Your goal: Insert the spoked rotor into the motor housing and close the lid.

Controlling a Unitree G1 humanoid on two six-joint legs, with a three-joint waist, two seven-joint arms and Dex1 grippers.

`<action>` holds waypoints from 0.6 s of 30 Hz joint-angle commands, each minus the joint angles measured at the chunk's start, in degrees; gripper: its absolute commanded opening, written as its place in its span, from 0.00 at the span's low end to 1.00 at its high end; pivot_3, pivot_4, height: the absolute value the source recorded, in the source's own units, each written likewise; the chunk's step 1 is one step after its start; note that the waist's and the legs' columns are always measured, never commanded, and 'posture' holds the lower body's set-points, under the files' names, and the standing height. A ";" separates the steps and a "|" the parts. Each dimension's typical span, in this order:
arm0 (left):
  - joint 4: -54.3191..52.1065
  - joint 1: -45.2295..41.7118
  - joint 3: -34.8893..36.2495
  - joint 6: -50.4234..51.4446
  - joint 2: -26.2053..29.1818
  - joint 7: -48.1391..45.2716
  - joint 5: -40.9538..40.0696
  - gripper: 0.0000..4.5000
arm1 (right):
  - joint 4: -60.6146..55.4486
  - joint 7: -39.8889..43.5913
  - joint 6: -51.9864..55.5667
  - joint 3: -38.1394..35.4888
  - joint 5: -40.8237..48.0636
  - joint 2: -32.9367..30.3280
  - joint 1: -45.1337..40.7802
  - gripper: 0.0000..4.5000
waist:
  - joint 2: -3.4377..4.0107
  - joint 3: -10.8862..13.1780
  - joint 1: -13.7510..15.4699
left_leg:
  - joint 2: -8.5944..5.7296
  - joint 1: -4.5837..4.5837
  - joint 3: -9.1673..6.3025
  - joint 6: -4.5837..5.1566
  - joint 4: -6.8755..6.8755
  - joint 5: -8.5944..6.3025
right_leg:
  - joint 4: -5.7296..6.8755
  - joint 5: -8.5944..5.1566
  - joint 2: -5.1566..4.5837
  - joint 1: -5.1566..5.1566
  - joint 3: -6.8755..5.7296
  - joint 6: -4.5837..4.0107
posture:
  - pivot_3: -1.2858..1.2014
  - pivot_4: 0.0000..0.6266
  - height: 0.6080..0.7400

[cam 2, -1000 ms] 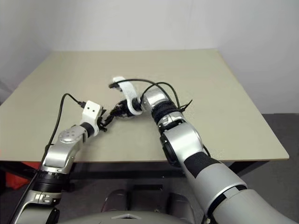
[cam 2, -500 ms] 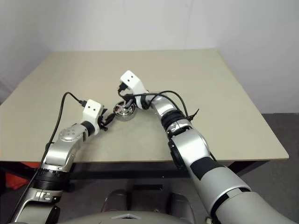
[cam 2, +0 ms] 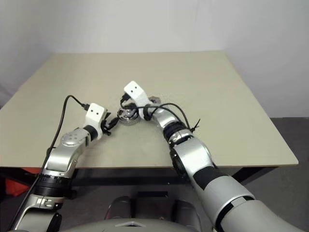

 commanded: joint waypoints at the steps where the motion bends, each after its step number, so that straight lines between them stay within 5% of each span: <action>1: -1.95 -0.57 0.74 -0.50 0.59 0.12 0.16 0.51 | -0.51 0.88 -0.13 1.15 -1.14 0.37 1.62 0.00 | -0.01 -0.01 -0.08 | 0.00 0.07 0.00 0.00 0.00 0.00 | 0.01 0.00 0.00 0.05 0.00 0.00 | 0.52 0.00 1.00; 12: 0.01 -2.22 0.10 -1.20 0.28 -0.32 0.32 0.51 | -3.40 4.62 -2.97 -4.09 4.10 -1.21 -5.65 0.00 | 0.00 0.00 -0.71 | 0.04 0.24 -0.01 -0.03 -0.02 0.01 | 0.04 0.00 0.01 0.20 0.01 0.01 | 0.52 0.00 1.00; 18: -0.12 -2.60 0.16 -1.32 0.28 -0.35 0.32 0.51 | 1.43 -0.18 -1.60 -4.31 2.23 -1.02 -6.15 0.00 | 0.00 0.00 -1.03 | 0.01 0.09 -0.01 0.03 -0.04 -0.02 | -0.02 -0.01 0.01 0.09 0.00 -0.02 | 0.52 0.00 1.00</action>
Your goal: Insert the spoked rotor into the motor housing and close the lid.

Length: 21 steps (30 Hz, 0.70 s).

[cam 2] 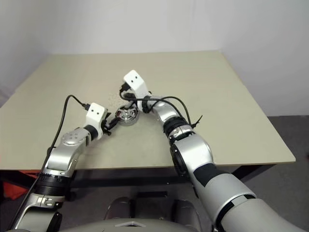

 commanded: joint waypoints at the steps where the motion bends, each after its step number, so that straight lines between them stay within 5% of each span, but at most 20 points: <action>1: -1.03 -1.52 0.45 -1.16 0.42 -0.12 0.21 0.51 | 2.00 -2.63 0.34 -0.31 -0.66 0.42 0.40 0.00 | 0.00 0.00 0.00 | -0.01 -0.01 0.00 0.01 0.00 0.00 | 0.00 0.00 0.00 0.00 0.00 0.00 | 0.52 0.00 1.00; 7: -2.57 -0.27 1.03 -0.72 0.93 -0.02 0.07 0.51 | 3.39 -6.19 0.78 -0.54 -1.78 0.79 4.19 0.00 | 0.01 0.01 -0.13 | 0.00 -0.01 0.00 -0.01 0.01 0.01 | 0.02 0.00 0.00 -0.02 0.00 0.00 | 0.52 0.00 1.00; 21: -1.98 -0.59 0.97 -0.89 0.57 0.25 0.07 0.51 | -1.09 -2.82 0.50 -8.26 4.52 -6.86 -2.60 0.00 | 0.00 0.00 -0.06 | 0.00 -0.01 0.00 -0.02 0.01 0.02 | 0.02 0.00 0.00 -0.01 -0.01 0.01 | 0.52 0.00 1.00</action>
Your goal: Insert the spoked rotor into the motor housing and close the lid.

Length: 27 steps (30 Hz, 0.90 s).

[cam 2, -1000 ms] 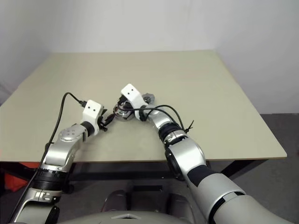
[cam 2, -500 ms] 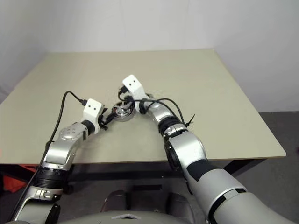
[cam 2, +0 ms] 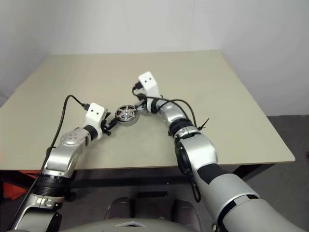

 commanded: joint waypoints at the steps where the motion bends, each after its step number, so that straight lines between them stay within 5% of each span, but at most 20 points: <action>1: -1.30 -0.96 1.10 -0.93 0.59 0.12 0.02 0.51 | -3.26 -0.20 -0.27 -1.65 1.56 -4.14 -2.48 0.00 | 0.00 0.00 0.13 | -0.02 -0.01 0.00 0.01 0.00 0.00 | 0.00 0.00 0.00 0.00 0.00 0.00 | 0.52 0.00 1.00; 11: -0.52 -1.02 4.36 -0.74 3.60 -1.16 -1.38 0.51 | -0.47 -10.61 3.16 -1.86 0.09 -14.93 3.34 0.00 | -0.02 0.00 0.26 | -0.23 -0.04 0.01 0.02 0.04 -0.01 | -0.01 0.00 0.00 -0.01 -0.01 0.00 | 0.52 0.00 1.00; 20: 0.77 -1.61 7.75 -0.05 8.08 -3.06 -2.81 0.51 | -0.59 -10.76 3.20 -1.00 0.00 -9.21 11.45 0.00 | -0.02 0.00 -0.28 | -0.27 -0.07 0.03 0.02 0.07 0.00 | 0.06 0.00 0.01 -0.13 0.01 0.00 | 0.52 0.00 1.00; 27: 0.14 -0.64 7.85 0.37 8.61 -2.93 -2.33 0.51 | -0.84 -10.67 2.63 -1.83 0.85 -6.18 9.07 0.00 | -0.01 0.00 -0.30 | -0.22 0.05 0.02 0.01 0.12 0.00 | 0.08 0.00 0.02 -0.02 0.01 0.00 | 0.52 0.00 1.00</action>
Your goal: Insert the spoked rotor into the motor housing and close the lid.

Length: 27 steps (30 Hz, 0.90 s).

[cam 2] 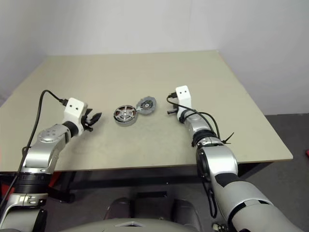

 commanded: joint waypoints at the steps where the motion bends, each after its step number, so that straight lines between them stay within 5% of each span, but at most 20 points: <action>1: -1.59 -0.39 1.14 -0.22 1.21 0.11 0.11 0.51 | -1.32 0.75 -0.47 -0.44 0.80 1.77 -3.02 0.00 | 0.00 0.00 -0.01 | 0.00 0.00 0.00 0.00 0.00 0.00 | 0.00 0.00 0.00 0.00 0.00 0.00 | 0.52 0.00 1.00; 27: 1.27 -0.92 1.80 -2.17 1.53 2.00 0.72 0.51 | -5.13 9.88 3.96 -3.68 7.59 12.03 -10.58 0.00 | 0.01 0.01 0.15 | -0.03 -0.15 -0.03 0.05 -0.04 -0.04 | -0.04 0.00 -0.05 -0.09 -0.01 0.00 | 0.52 0.00 1.00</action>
